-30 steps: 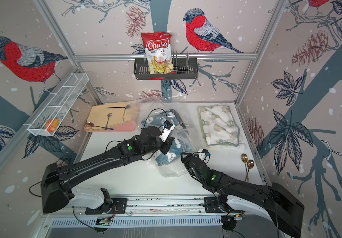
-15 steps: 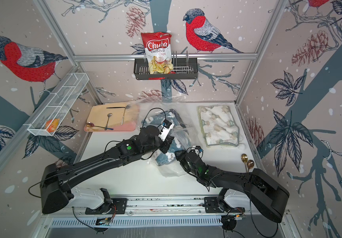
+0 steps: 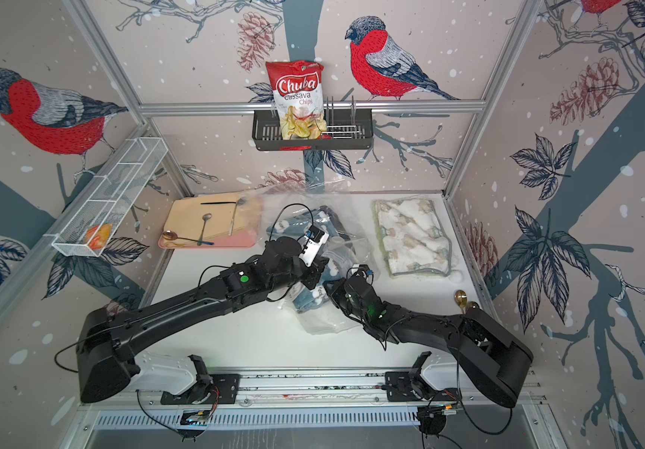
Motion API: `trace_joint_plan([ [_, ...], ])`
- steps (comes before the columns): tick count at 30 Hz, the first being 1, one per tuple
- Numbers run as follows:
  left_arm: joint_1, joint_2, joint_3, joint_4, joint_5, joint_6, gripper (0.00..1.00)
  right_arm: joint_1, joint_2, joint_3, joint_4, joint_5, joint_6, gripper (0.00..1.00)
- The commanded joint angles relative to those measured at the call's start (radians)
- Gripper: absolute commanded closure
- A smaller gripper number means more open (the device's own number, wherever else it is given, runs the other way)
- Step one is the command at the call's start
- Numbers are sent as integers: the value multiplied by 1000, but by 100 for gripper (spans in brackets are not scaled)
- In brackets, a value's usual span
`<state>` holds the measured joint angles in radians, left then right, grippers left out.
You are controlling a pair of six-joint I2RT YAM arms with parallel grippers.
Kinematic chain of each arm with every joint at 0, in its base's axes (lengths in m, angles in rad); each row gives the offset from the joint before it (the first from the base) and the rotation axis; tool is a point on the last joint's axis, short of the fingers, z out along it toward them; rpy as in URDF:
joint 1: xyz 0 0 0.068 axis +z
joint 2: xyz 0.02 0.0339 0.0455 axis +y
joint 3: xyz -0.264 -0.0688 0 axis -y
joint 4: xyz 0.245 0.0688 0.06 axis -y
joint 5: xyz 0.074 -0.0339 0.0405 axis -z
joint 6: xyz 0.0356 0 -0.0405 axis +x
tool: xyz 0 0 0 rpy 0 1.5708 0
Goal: Take the blanket out of the vacuum bag
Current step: Take out the blanket from the vacuum bag.
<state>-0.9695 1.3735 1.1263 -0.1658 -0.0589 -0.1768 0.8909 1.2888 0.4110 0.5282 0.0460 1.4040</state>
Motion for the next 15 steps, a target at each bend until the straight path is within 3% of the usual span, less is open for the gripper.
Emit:
trace_joint_plan([
  [1, 0, -2, 3, 31, 9, -2, 100, 2, -31, 21, -21, -2, -31, 83],
  [4, 0, -2, 1, 32, 8, -4, 100, -1, -83, 29, -69, 23, -40, 81],
  [15, 0, -1, 3, 32, 14, -6, 100, -18, -41, -47, -102, -17, 4, 35],
])
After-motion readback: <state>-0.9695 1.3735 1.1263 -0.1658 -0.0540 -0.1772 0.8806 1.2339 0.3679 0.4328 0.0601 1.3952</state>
